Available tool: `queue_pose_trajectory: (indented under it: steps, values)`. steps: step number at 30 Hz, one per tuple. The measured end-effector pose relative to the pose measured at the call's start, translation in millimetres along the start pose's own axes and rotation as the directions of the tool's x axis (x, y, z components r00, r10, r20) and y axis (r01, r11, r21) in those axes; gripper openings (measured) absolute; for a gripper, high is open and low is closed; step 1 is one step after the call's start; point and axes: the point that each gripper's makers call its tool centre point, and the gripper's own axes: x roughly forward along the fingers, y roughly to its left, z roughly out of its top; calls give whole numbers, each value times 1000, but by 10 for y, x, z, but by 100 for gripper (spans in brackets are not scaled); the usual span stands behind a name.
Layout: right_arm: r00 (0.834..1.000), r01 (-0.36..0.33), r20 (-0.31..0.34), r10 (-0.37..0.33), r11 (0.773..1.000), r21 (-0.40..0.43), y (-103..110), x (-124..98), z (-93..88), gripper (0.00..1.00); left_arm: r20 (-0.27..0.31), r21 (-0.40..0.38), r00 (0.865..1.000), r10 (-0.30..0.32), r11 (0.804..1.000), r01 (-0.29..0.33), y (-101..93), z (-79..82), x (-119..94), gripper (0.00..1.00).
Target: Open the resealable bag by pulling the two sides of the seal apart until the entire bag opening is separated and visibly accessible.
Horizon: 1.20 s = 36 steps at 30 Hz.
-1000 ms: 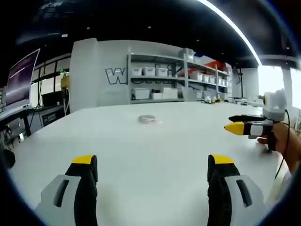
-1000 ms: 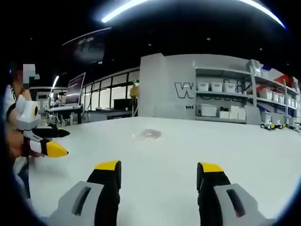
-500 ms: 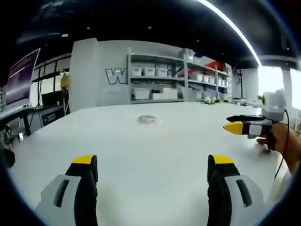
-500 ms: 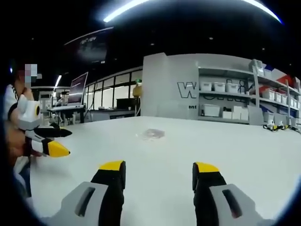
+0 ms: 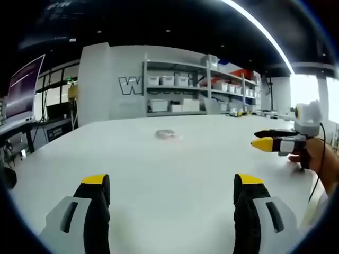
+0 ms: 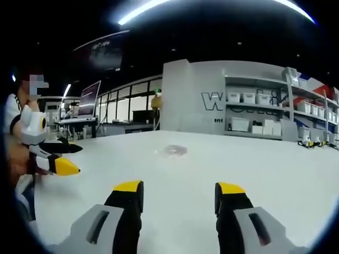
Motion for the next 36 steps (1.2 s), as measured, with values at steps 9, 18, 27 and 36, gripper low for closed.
queue_pose_trajectory:
  steps: [9, 18, 27, 36]
  values:
    - [1000, -6, 5, 6, 1000, -8, 21, 1, 21, 51, -1, 1, 1000, -4, 1000, 4, -7, 3, 2, 97]
    - [1000, -19, 23, 20, 999, -25, 62, -3, 56, 44, 3, -5, 1000, -7, 1000, 7, -12, 6, -8, 96]
    - [999, -32, 13, 32, 999, -14, 66, -8, 31, 41, 1, -2, 1000, -5, 1000, 5, -9, -4, -7, 96]
    - [999, -45, 19, 46, 999, -27, 41, 42, 94, 36, 2, -2, 1000, -4, 1000, 4, -9, -3, -1, 96]
